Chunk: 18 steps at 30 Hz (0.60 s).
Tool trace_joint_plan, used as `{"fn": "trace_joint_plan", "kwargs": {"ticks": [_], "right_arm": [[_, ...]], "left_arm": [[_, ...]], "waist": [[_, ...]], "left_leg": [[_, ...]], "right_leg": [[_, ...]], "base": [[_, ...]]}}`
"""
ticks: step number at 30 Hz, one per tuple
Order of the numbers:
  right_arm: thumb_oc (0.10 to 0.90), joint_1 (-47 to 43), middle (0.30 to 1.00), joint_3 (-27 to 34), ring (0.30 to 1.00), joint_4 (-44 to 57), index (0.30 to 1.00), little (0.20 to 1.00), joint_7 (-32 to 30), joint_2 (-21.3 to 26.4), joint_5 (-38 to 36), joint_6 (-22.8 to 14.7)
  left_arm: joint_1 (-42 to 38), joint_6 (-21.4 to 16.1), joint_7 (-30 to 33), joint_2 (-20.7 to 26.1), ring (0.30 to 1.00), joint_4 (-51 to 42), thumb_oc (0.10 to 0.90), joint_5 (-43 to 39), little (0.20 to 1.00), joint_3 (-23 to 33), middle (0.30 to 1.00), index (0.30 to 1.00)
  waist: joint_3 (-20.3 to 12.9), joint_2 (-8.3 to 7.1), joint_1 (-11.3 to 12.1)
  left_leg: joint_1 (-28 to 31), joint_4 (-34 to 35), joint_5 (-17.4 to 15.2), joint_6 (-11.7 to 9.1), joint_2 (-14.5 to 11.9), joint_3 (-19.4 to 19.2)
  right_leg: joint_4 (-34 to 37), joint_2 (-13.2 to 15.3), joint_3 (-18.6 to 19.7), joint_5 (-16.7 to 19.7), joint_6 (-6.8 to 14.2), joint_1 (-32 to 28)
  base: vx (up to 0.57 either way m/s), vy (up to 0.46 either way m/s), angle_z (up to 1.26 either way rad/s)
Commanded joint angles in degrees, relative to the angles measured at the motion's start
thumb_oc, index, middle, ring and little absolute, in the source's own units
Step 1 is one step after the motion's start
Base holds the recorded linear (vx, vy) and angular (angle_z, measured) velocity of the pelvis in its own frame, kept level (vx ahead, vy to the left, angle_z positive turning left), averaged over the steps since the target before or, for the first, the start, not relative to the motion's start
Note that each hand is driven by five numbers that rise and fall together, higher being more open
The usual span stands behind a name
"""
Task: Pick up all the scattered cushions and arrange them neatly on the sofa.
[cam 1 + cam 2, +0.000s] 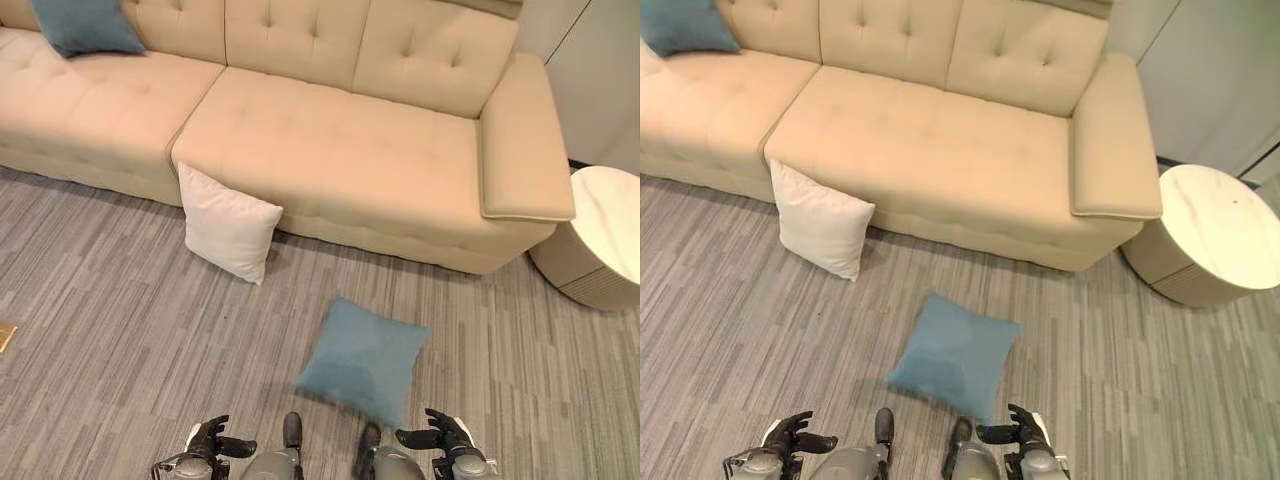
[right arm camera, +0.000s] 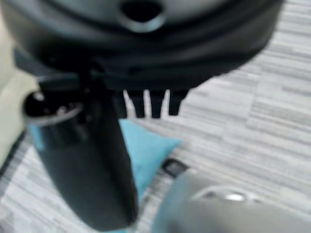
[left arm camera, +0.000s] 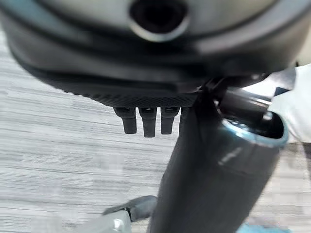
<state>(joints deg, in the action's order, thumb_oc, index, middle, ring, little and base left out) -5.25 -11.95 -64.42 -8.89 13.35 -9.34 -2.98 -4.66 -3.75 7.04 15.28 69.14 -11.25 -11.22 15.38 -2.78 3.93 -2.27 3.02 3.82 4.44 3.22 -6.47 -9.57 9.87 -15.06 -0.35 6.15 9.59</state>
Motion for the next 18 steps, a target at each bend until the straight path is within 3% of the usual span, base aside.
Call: {"fn": "trace_joint_plan", "kwargs": {"ticks": [1,7,9,10,12,15,17,18], "right_arm": [[0.800,-2.84,0.900,-0.46,0.900,3.99,0.900,0.900,-1.37,4.35,-0.21,-2.32],[0.800,-5.38,0.900,0.43,0.900,8.33,0.900,0.900,-4.15,5.87,-1.79,-3.75],[0.800,-7.17,0.900,1.38,0.900,11.28,0.900,0.900,-7.10,7.02,-1.92,-4.45],[0.800,-7.87,0.900,1.82,0.900,12.22,0.900,0.900,-8.71,7.39,-1.66,-4.80],[0.800,-8.70,0.900,2.22,0.900,13.04,0.900,0.900,-10.12,7.81,-1.55,-4.87],[0.800,-14.57,0.900,3.00,0.900,14.06,0.900,0.900,-16.24,9.14,-0.59,-5.33],[0.800,-14.66,0.900,3.00,0.900,14.02,0.900,0.900,-16.26,9.15,-0.59,-5.33],[0.800,-20.55,0.900,2.70,0.900,12.29,0.900,0.900,-19.70,11.15,-1.59,-5.84]], "left_arm": [[-2.13,-2.31,1.08,-0.51,0.900,-1.35,0.800,-1.03,0.900,-0.82,0.900,0.900],[-5.55,-3.94,3.50,-0.05,0.900,-6.09,0.800,-5.26,0.900,-1.82,0.900,0.900],[-8.33,-5.35,5.69,0.49,0.900,-10.21,0.800,-7.88,0.900,-2.67,0.900,0.900],[-9.43,-5.97,6.65,0.73,0.900,-11.47,0.800,-8.67,0.900,-2.96,0.900,0.900],[-10.34,-6.38,7.50,0.89,0.900,-12.86,0.800,-9.45,0.900,-3.29,0.900,0.900],[-15.65,-8.39,11.27,1.42,0.900,-16.21,0.800,-12.17,0.900,-4.40,0.900,0.900],[-15.74,-8.40,11.27,1.42,0.900,-16.16,0.800,-12.18,0.900,-4.38,0.900,0.900],[-21.07,-9.31,13.29,2.55,0.900,-17.21,0.800,-13.48,0.900,-5.85,0.900,0.900]], "waist": [[0.75,1.14,0.68],[3.50,1.67,-0.05],[5.01,2.20,-0.64],[5.54,2.67,-0.80],[5.92,2.88,-1.05],[8.09,4.04,-2.40],[7.92,4.03,-2.39],[9.97,4.77,-3.52]], "left_leg": [[-3.74,-8.96,-9.89,-2.97,-0.74,4.08],[-11.75,-12.61,-9.32,-4.31,-1.38,4.70],[-17.90,-15.83,-9.25,-4.83,-1.79,4.78],[-19.38,-17.15,-10.81,-5.30,-2.11,5.00],[-21.88,-18.78,-10.95,-5.38,-2.18,4.94],[-31.78,-23.94,-11.33,-5.25,-2.96,4.07],[-32.15,-24.14,-11.40,-5.24,-2.96,4.04],[-40.40,-29.19,-12.11,-5.03,-3.67,3.42]], "right_leg": [[1.59,-2.07,-1.22,-1.70,0.20,-2.23],[-0.14,-1.97,-1.82,-2.53,-1.24,3.92],[-2.81,-1.39,-2.39,-3.27,-2.05,9.41],[-4.35,-1.57,-2.03,-4.92,-1.86,11.03],[-5.47,-1.41,-1.90,-5.20,-2.08,13.34],[-11.15,-0.51,-1.20,-5.91,-2.42,23.98],[-11.35,-0.47,-1.15,-5.97,-2.42,24.35],[-15.66,0.07,0.35,-6.57,-2.64,32.61]], "base": [[0.00,-0.066,0.32],[-0.08,-0.043,0.14],[-0.06,-0.044,0.05],[-0.02,-0.031,0.06],[-0.03,-0.007,0.07],[-0.13,0.039,0.03],[-0.07,0.032,-0.04],[-0.13,0.043,-0.11]]}}
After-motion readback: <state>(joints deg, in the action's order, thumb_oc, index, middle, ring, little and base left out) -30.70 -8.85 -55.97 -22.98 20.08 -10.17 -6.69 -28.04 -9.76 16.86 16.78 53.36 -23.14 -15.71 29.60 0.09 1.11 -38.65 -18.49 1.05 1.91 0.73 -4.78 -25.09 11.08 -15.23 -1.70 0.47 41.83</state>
